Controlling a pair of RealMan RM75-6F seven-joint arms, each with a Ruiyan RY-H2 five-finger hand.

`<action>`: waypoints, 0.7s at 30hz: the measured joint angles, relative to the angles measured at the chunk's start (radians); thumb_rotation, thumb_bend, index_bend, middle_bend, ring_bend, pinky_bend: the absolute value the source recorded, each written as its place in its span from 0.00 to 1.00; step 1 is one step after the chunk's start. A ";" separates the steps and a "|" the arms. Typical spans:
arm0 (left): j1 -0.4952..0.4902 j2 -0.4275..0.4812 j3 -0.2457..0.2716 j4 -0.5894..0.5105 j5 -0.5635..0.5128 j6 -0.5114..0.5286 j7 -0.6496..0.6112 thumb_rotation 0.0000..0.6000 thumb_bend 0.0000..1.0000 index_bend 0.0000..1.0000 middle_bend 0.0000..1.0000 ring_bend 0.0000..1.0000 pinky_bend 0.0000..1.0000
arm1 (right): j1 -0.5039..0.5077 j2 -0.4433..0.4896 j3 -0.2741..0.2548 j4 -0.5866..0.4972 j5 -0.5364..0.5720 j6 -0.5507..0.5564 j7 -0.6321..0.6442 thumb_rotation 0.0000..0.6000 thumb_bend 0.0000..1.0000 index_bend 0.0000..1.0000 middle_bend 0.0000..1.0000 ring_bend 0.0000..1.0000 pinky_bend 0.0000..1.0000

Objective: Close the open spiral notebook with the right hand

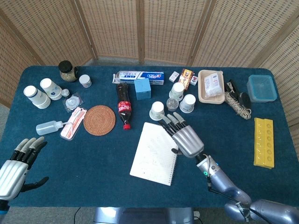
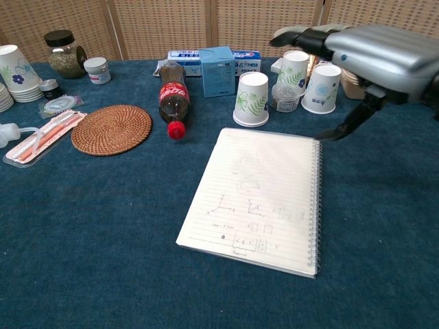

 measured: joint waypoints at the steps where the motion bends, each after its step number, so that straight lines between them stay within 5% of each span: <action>1: -0.001 -0.001 -0.001 0.001 -0.002 -0.002 0.003 1.00 0.07 0.00 0.00 0.00 0.00 | -0.014 0.009 -0.005 0.000 -0.007 0.024 0.000 1.00 0.06 0.00 0.00 0.00 0.02; 11: 0.000 -0.014 0.003 0.014 0.005 -0.001 -0.010 1.00 0.07 0.00 0.00 0.00 0.00 | -0.174 0.094 -0.067 -0.006 -0.022 0.211 0.105 1.00 0.03 0.00 0.00 0.00 0.02; 21: 0.013 -0.009 0.019 0.040 0.011 0.010 -0.034 1.00 0.07 0.00 0.00 0.00 0.00 | -0.376 0.185 -0.133 0.134 0.009 0.407 0.234 1.00 0.00 0.00 0.00 0.00 0.02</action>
